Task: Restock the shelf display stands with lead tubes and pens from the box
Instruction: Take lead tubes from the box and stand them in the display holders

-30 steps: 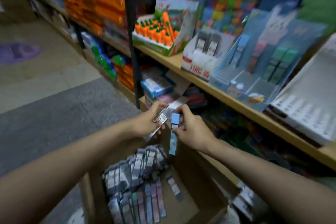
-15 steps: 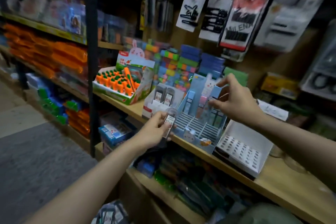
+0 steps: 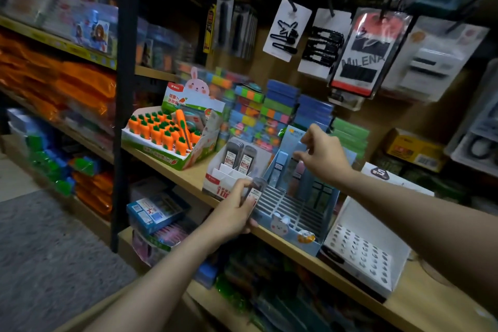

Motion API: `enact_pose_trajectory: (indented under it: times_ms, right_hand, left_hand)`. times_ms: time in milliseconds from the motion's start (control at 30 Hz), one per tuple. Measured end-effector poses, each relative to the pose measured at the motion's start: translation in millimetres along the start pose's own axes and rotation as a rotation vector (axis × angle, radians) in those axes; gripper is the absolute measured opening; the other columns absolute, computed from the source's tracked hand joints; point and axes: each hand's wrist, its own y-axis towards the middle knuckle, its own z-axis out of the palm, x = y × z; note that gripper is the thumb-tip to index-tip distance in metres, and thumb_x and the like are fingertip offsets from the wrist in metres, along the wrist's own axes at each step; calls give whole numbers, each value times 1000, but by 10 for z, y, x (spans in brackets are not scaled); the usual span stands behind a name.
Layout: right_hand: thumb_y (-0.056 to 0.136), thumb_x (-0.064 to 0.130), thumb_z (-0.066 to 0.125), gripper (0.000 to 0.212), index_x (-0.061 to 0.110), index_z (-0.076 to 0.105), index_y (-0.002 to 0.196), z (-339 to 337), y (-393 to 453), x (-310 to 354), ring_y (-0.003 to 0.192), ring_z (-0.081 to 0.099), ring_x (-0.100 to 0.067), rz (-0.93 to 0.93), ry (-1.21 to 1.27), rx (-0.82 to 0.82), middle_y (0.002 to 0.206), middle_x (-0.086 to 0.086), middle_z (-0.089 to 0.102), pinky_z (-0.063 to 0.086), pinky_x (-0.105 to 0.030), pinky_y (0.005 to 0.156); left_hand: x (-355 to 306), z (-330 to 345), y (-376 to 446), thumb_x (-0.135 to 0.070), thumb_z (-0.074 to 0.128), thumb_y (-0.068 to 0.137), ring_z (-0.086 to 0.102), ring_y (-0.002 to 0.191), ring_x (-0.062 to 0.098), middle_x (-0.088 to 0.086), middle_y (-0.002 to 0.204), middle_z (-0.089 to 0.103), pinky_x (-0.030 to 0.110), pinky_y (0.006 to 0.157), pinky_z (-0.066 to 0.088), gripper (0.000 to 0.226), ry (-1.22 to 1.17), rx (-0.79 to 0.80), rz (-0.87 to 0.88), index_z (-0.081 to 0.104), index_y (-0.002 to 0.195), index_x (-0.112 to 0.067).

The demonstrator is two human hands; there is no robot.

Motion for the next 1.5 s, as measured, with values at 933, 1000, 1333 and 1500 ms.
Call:
enact_pose_trajectory:
  times_ms: [933,1000,1333,1500]
  right_hand:
    - [93,35,56,31,12,69,108,348,1,-22,102,49,-27,-133,-619,-27,110,-7,52,41,-39,83]
    - [95,36,55,33,13,64,117,325,-50,86,102,53,-24,-146,-405,-88,112,-5,52,44,-37,85]
    - [81,26,77,25,20,67,104,383,-205,654,68,71,-6,-86,380,245,79,4,71,58,-20,66]
    - [82,28,76,27,20,68,107,208,223,605,72,64,-5,-34,275,-104,88,11,63,51,-14,63]
  left_hand:
    - [79,-29,29,-23,43,102,65,69,12,0,102,69,25,59,53,21,-153,-67,-40,46,108,-43]
    - [95,-40,29,-22,45,101,65,67,13,4,96,69,26,58,53,15,-212,-99,-30,49,108,-34]
    - [-118,-210,18,-24,47,101,63,78,14,0,85,66,28,70,52,15,-181,-162,9,56,107,-14]
    - [-24,-465,114,-29,64,90,57,98,14,-2,110,56,27,80,48,16,124,-692,5,54,100,-21]
